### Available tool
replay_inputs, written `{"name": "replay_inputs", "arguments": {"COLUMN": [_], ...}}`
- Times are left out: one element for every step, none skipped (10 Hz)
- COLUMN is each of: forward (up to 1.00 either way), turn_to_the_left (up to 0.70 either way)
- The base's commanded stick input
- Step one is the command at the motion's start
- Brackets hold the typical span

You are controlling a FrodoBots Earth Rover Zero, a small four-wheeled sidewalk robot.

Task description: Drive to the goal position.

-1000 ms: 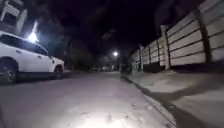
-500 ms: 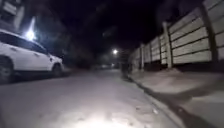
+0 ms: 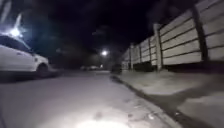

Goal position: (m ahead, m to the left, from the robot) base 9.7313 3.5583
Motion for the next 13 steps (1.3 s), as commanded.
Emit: {"name": "replay_inputs", "arguments": {"forward": [0.5, 0.5, 0.5, 0.5, 0.5, 0.5, 0.5, 0.5, 0.5, 0.5, 0.5, 0.5, 0.5], "turn_to_the_left": [-0.33, -0.48, -0.32, -0.08, 0.0, 0.0, 0.0, 0.0, 0.0, 0.0, 0.0, 0.0, 0.0]}}
